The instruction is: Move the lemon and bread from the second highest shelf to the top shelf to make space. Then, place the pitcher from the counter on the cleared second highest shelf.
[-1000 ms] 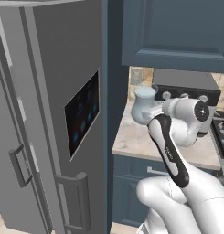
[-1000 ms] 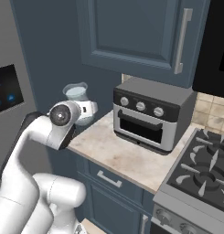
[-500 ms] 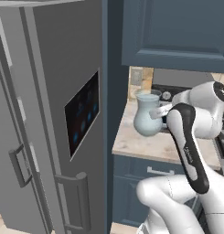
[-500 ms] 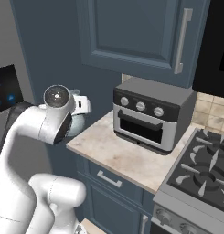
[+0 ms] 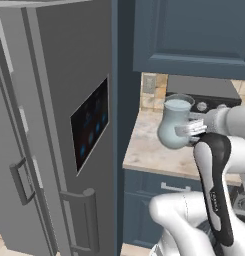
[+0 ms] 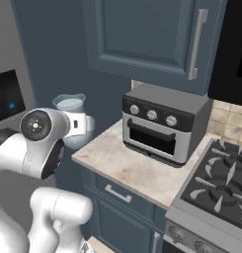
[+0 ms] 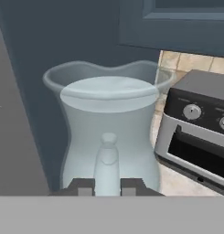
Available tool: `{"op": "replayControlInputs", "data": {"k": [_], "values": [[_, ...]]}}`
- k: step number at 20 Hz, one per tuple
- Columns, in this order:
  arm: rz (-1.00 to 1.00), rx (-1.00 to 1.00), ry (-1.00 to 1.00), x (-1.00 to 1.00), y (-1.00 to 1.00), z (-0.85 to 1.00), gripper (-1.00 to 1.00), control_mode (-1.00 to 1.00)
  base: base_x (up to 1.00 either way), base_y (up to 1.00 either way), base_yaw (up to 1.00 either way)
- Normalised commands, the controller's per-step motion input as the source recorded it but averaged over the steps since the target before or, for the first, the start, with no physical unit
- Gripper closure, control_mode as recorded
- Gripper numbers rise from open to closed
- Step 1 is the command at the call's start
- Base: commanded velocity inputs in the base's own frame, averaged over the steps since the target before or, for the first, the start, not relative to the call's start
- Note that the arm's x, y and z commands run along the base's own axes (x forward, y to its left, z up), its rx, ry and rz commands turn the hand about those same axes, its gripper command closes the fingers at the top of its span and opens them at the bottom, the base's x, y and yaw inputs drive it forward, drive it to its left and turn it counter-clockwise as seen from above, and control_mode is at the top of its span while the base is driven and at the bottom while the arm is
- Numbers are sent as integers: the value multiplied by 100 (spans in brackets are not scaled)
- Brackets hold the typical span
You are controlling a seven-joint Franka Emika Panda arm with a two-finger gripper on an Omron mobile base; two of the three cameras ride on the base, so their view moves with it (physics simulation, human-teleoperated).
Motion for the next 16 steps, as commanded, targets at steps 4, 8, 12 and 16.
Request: {"op": "replayControlInputs", "data": {"k": [4, 8, 12, 16], "values": [[-34, 1, 0, -15, 0, 14, 100, -100, 0, 0, 0], [-28, 0, 0, -2, 0, 3, 100, -100, 0, 0, 0], [-9, 0, 0, 0, 0, 0, 100, -100, 0, 0, 0], [0, 0, 0, 0, 0, 0, 100, -100, 0, 0, 0]]}}
